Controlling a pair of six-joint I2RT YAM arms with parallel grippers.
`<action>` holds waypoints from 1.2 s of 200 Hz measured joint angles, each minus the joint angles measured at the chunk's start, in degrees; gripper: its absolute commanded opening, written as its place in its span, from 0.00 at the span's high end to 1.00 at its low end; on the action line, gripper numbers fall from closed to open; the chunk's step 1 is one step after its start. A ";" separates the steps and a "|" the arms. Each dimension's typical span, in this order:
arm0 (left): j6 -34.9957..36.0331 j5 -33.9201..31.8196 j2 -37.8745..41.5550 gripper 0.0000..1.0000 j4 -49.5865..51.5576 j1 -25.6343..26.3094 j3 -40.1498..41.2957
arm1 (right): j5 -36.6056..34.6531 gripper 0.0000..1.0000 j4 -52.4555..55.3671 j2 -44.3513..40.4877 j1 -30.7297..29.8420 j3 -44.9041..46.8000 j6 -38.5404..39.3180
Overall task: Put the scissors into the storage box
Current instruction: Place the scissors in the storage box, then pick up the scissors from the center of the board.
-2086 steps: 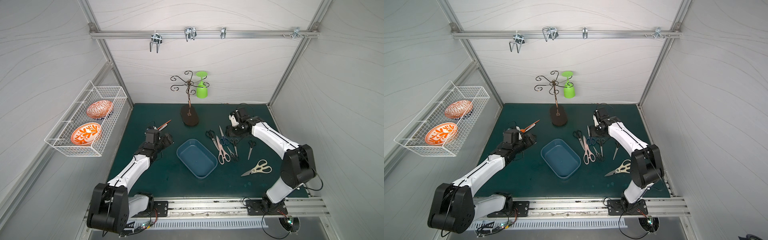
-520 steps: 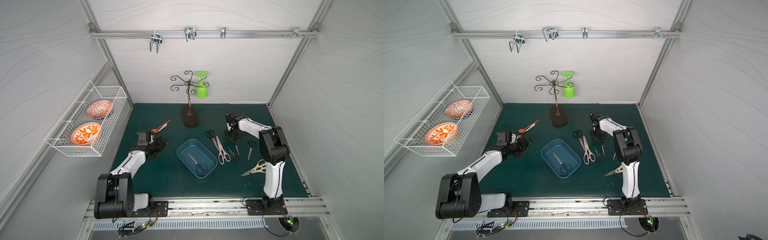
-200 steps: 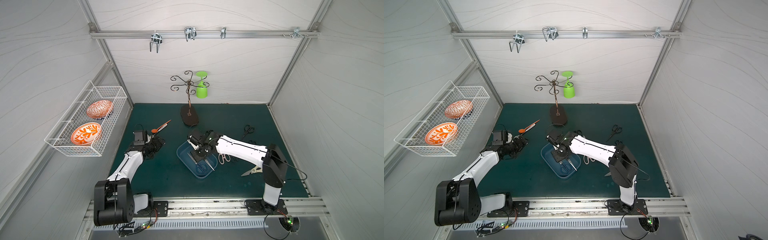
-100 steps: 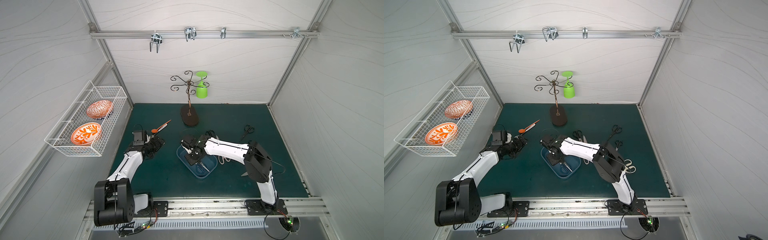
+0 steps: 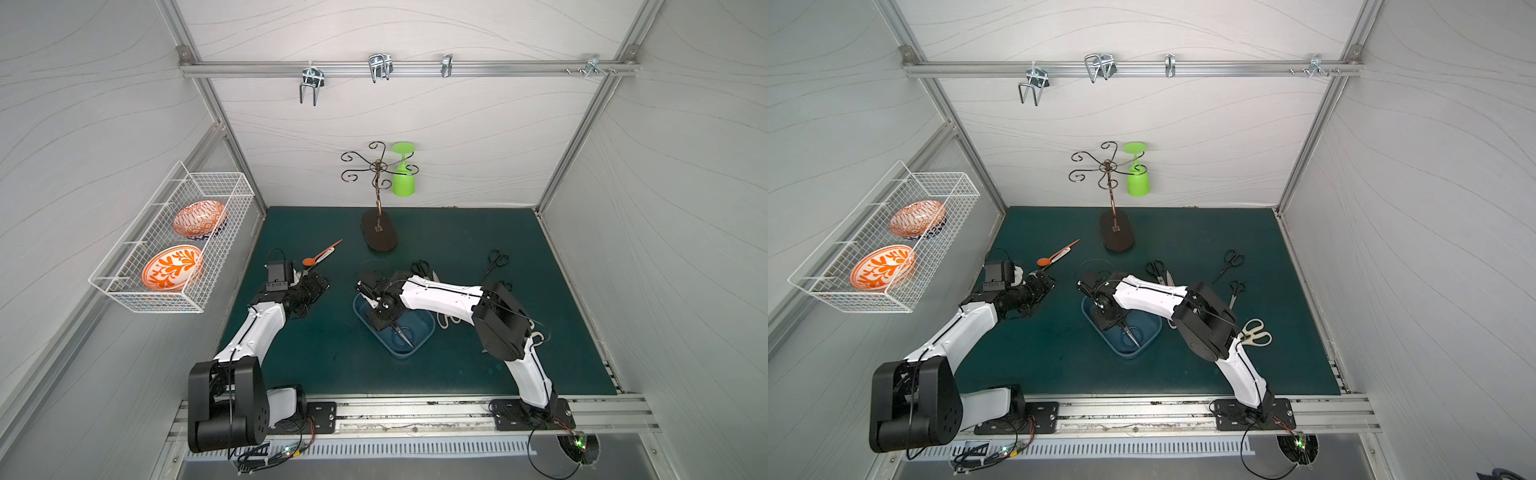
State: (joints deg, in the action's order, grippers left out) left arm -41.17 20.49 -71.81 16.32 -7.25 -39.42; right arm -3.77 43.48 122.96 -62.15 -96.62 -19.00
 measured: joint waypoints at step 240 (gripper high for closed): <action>1.99 5.95 2.21 0.11 1.03 12.90 -3.37 | -0.02 0.64 7.98 -34.14 39.15 31.17 -0.44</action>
State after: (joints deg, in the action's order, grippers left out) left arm -39.18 26.44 -69.60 17.34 5.65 -42.78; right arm -3.79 51.46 88.82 -23.00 -65.45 -19.44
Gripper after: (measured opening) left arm 0.886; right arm 0.360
